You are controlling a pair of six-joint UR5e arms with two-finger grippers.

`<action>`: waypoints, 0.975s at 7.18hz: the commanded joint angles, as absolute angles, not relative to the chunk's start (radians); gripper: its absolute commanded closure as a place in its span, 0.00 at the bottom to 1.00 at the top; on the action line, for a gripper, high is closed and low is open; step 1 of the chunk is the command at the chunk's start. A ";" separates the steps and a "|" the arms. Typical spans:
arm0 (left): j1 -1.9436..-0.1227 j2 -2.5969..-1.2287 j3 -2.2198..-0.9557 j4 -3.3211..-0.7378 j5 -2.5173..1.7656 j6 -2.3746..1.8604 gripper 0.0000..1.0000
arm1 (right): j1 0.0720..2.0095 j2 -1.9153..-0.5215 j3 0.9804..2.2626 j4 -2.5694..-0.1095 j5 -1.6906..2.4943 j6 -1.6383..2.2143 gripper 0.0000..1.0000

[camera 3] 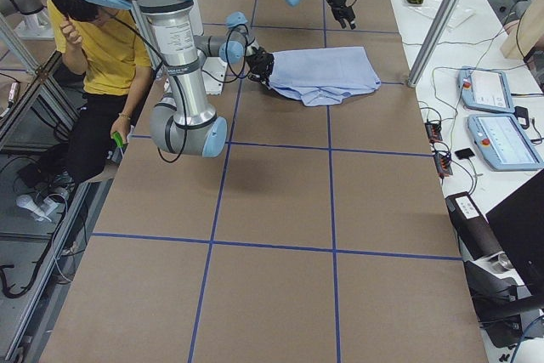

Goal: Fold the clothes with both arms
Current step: 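Grasp the shirt's near edge with both grippers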

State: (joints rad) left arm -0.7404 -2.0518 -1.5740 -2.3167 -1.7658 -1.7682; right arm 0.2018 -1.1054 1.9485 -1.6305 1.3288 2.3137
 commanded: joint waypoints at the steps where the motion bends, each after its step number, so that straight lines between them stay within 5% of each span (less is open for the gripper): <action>1: -0.556 -1.948 -1.847 -2.149 -1.741 -1.993 0.12 | 0.189 -1.120 1.982 -1.637 1.330 2.313 1.00; 3: -0.340 -1.919 -1.916 -2.045 -1.582 -2.138 0.13 | 0.187 -1.120 1.980 -1.632 1.330 2.313 1.00; 7: -0.203 -1.852 -1.914 -2.045 -1.548 -2.296 0.16 | 0.186 -1.120 1.974 -1.631 1.330 2.313 1.00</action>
State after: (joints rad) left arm -0.2434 -1.8630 -1.9152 -2.0455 -1.5546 -2.2485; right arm 0.1862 -1.1197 1.9762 -1.6309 1.3300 2.3132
